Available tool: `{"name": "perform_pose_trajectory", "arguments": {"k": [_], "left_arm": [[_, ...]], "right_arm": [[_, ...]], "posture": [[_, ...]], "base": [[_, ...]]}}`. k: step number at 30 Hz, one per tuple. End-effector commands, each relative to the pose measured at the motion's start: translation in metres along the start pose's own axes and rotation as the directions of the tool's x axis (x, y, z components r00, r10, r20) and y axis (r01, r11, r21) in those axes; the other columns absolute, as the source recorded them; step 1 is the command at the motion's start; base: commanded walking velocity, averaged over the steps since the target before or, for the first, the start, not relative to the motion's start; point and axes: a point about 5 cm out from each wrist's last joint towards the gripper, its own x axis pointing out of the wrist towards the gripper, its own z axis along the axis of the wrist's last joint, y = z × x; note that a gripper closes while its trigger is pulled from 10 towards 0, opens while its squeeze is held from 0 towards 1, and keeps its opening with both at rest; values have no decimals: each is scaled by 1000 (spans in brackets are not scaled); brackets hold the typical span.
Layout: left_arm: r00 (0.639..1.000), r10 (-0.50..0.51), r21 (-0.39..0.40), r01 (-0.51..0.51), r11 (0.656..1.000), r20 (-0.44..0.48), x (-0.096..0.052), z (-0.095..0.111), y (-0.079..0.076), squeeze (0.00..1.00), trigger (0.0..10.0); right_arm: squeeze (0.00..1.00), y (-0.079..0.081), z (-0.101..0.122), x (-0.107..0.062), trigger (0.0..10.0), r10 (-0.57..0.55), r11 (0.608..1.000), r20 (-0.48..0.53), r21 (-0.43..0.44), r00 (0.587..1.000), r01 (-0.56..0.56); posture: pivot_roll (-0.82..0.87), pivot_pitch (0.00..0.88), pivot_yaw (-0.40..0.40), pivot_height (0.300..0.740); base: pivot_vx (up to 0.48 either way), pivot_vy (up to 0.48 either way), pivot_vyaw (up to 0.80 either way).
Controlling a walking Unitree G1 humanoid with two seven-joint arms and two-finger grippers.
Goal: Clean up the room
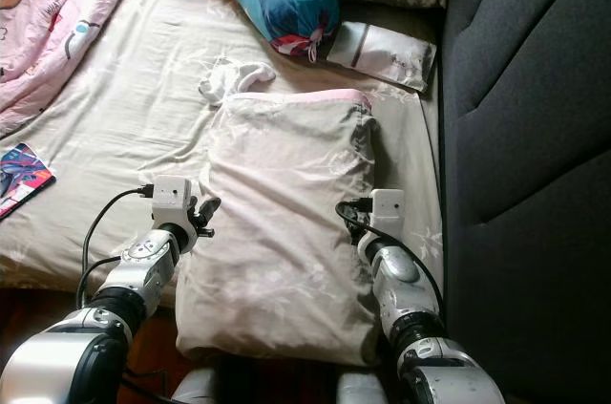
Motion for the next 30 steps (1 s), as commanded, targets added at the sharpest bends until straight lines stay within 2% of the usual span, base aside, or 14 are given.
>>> {"name": "perform_pose_trajectory", "arguments": {"k": [1,7,8,12,23,30], "left_arm": [[1000,7,-3,-7,1000,-24,-2,-7,1,0,10000],[999,18,15,-17,1000,-38,0,-6,-1,0,10000],[999,30,11,-30,999,-40,0,-5,0,1000,10000],[998,50,-52,-52,997,-38,1,-3,3,1000,10000],[996,78,-79,-82,993,-49,1,-2,11,1000,10000],[993,100,-95,-106,990,-68,-2,-6,17,1000,10000]], "right_arm": [[0,1,-11,-3,10000,-2,1000,-36,7,999,2],[0,4,-7,0,10000,21,1000,-34,10,999,-21],[1000,5,-5,1,10000,24,1000,-33,10,999,-24],[1000,5,-2,3,10000,33,999,-33,1,999,-33],[1000,7,-1,4,10000,81,997,-57,1,995,-81],[1000,11,-9,2,10000,127,992,-97,12,987,-127]], "posture": [[-91,417,-7,740],[-85,444,-13,740],[-84,446,-15,740],[-82,456,-23,740],[-78,460,-40,740],[-73,472,-46,740]], "base": [[0,0,0],[0,0,0],[0,0,0],[0,0,0],[0,0,0],[0,0,0]]}}
